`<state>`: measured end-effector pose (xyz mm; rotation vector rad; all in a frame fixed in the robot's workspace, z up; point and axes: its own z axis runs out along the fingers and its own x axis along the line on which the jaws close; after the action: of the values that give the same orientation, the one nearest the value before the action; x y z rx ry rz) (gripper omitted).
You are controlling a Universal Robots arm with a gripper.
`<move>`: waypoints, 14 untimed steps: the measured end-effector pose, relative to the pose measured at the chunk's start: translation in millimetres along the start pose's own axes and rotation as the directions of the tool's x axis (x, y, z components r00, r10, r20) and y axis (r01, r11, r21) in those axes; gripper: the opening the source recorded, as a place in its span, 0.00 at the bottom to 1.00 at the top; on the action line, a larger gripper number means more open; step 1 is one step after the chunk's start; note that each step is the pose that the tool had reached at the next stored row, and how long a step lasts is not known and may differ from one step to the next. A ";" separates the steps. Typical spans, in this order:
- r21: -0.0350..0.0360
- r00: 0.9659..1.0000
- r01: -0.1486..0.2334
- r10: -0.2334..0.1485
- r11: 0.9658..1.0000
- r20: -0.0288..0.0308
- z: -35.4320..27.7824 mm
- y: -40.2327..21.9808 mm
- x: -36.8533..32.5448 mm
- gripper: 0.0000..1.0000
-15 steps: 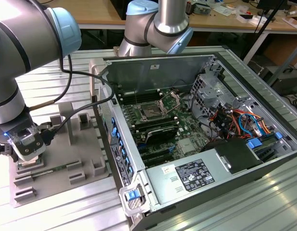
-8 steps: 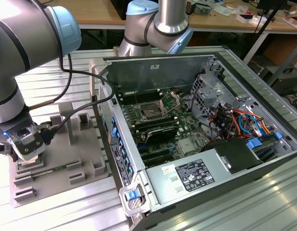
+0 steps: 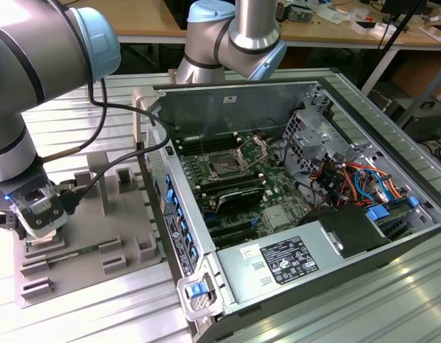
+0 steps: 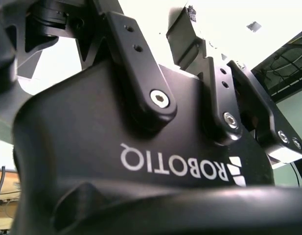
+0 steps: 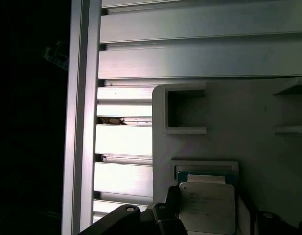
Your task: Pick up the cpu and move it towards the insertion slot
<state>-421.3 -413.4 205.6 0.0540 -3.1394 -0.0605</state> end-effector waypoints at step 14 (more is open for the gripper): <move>0.000 1.000 0.000 0.000 1.000 0.000 -2.7 0.1 0.0 0.55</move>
<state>-421.3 -413.4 208.3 0.0540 -3.1394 -0.0608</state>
